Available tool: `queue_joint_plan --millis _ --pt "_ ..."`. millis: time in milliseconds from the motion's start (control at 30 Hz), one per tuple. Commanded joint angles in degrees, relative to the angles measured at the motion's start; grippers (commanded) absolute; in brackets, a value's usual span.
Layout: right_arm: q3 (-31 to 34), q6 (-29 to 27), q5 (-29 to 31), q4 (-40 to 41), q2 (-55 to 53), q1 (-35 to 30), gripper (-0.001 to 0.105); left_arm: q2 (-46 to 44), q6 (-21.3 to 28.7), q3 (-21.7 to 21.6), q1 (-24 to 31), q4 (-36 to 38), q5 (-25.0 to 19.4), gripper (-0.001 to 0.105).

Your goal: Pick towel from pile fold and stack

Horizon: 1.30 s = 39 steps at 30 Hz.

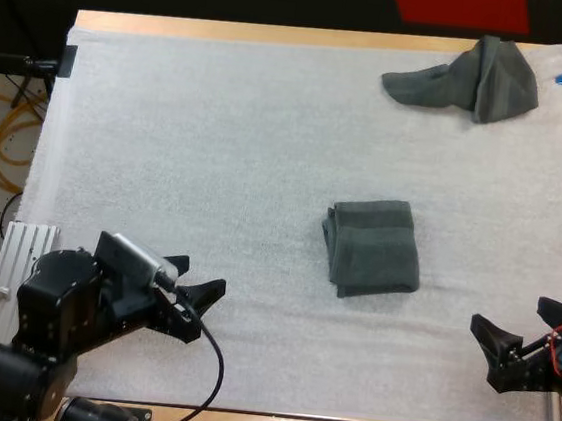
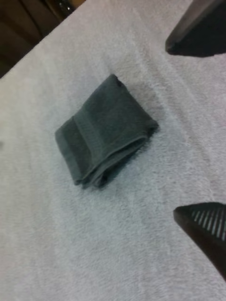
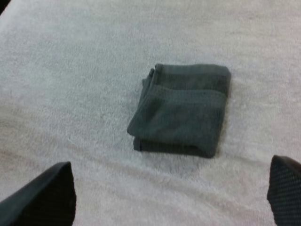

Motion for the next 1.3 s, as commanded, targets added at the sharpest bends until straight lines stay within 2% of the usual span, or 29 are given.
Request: queue_joint_plan --millis 0,133,400,633,800,1033,1267 --pt "0.12 -0.57 0.4 -1.32 -0.02 -0.03 0.08 1.07 -0.8 -0.07 -0.04 -0.73 0.07 0.066" --pt "0.84 -0.57 -0.39 -3.87 0.07 -0.03 0.08 6.42 -3.97 -0.07 -0.08 -5.25 2.35 0.08" --pt "0.82 -0.57 -0.45 -3.85 0.07 -0.03 0.08 24.15 -15.29 -0.07 -3.95 -20.81 2.51 0.08" --pt "0.82 -0.57 -0.45 -3.46 0.07 -0.03 0.08 40.23 -20.78 -0.07 -11.98 -30.52 -4.73 0.08" --pt "0.82 -0.57 -0.19 -3.46 0.07 -0.03 0.08 49.96 -26.84 -0.81 -15.41 -36.78 -4.94 0.08" --pt "0.82 -0.57 -0.07 -3.46 0.07 -0.03 0.08 61.21 -27.71 -6.58 -16.11 -36.81 -4.52 0.08" --pt "0.82 -0.57 -0.07 -3.46 0.07 -0.03 0.08 68.68 -27.72 -11.45 -16.11 -31.27 -2.23 0.08"
